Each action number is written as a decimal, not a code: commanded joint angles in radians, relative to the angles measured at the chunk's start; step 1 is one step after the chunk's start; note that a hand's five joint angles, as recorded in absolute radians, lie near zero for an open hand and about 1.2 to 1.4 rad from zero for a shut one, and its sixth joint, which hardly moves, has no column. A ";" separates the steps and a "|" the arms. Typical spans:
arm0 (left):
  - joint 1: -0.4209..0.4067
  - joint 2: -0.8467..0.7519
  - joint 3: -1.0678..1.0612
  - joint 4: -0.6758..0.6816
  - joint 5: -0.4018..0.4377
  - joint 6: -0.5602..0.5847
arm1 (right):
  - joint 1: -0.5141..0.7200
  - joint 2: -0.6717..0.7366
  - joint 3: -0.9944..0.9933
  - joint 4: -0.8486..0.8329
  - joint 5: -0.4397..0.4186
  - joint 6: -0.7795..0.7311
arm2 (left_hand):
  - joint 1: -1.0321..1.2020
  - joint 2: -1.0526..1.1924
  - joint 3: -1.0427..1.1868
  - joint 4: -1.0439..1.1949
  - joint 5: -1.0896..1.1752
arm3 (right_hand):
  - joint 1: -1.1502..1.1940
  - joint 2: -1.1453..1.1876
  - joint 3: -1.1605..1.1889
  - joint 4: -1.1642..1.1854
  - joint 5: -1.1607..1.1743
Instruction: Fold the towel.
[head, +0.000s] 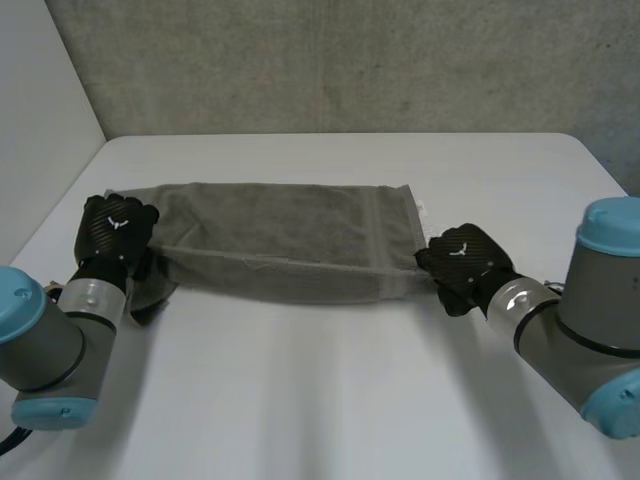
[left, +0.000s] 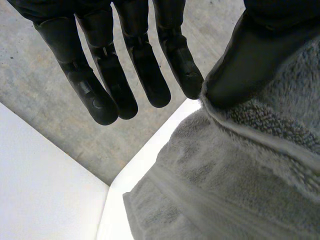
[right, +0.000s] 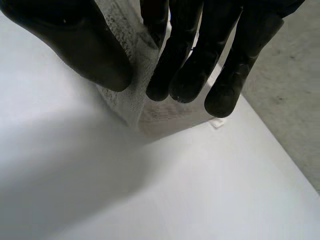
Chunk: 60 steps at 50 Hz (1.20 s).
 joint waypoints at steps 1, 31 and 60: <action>-0.001 -0.007 0.001 0.011 -0.006 0.004 | -0.043 -0.069 0.067 -0.102 0.014 0.067 | -0.784 -0.787 -0.808 -0.784 -0.798 | 0.070 0.056 0.048 0.056 0.056; -0.013 0.125 -0.158 -0.296 -0.011 -0.004 | -0.132 -0.029 0.080 -0.187 0.163 0.203 | -0.993 -0.997 -1.017 -0.993 -1.007 | 0.070 0.056 0.048 0.056 0.056; 0.044 0.053 -0.076 -0.238 -0.026 -0.226 | -0.135 -0.029 0.080 -0.187 0.164 0.207 | -0.491 -0.495 -0.515 -0.491 -0.505 | 0.070 0.056 0.048 0.056 0.056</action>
